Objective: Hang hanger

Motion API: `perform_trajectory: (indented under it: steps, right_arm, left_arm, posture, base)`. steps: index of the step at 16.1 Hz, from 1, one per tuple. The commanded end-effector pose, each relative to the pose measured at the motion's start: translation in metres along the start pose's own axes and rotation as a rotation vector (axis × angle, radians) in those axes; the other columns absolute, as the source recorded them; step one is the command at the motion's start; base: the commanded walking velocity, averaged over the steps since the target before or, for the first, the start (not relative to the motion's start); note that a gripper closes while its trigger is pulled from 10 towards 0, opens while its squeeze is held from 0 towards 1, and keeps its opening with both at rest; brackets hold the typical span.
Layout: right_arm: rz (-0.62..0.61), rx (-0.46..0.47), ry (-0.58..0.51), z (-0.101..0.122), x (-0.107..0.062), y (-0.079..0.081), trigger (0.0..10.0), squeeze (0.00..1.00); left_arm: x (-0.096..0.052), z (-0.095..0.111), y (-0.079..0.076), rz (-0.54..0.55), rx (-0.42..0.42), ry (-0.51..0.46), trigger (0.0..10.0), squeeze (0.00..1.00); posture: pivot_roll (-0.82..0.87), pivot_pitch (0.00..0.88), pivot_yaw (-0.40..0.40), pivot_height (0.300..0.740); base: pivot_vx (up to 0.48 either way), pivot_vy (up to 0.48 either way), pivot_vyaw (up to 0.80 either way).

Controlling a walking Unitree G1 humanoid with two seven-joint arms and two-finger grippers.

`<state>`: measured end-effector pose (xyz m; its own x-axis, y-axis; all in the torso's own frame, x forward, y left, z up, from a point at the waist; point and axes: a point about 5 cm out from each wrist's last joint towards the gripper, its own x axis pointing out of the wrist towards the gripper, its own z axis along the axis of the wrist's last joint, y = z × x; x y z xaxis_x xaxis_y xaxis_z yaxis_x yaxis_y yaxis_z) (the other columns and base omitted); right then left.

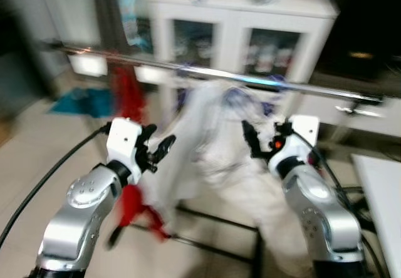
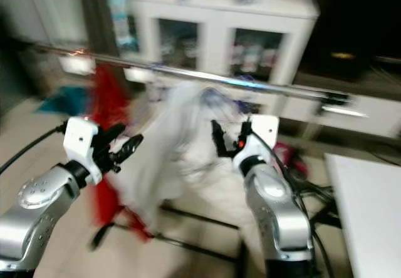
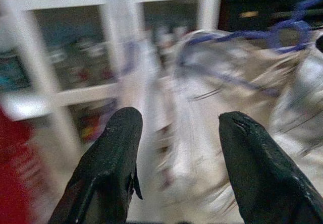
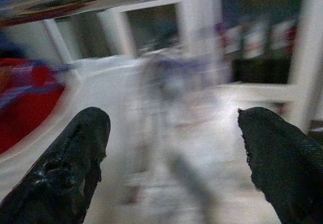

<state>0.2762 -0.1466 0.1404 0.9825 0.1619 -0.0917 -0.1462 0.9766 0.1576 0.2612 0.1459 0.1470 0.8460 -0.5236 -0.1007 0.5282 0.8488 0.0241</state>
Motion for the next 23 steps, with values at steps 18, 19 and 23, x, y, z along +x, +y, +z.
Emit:
perform_trajectory:
  steps: [18, 19, 23]
  right_arm:
    - [0.262, -0.19, 0.164, 0.056, 0.023, -0.027, 10.0, 0.0]
    - [0.307, -0.19, 0.193, 0.058, 0.029, -0.026, 10.0, 0.0]
    - [0.377, -0.224, 0.294, 0.057, 0.046, -0.027, 10.0, 0.0]
  left_arm:
    - [-0.022, 0.002, -0.031, -0.592, 0.046, 0.134, 10.0, 0.0]
    - [-0.022, 0.002, -0.033, -0.601, 0.041, 0.138, 10.0, 0.0]
    - [-0.02, 0.001, -0.033, -0.605, 0.045, 0.141, 10.0, 0.0]
  posture:
    - [0.09, 0.0, -0.035, 0.74]
    - [0.09, 0.0, -0.044, 0.74]
    - [0.09, 0.0, -0.05, 0.74]
  base:
    - [0.0, 0.0, 0.0]
    - [0.0, 0.0, 0.0]
    - [0.0, 0.0, 0.0]
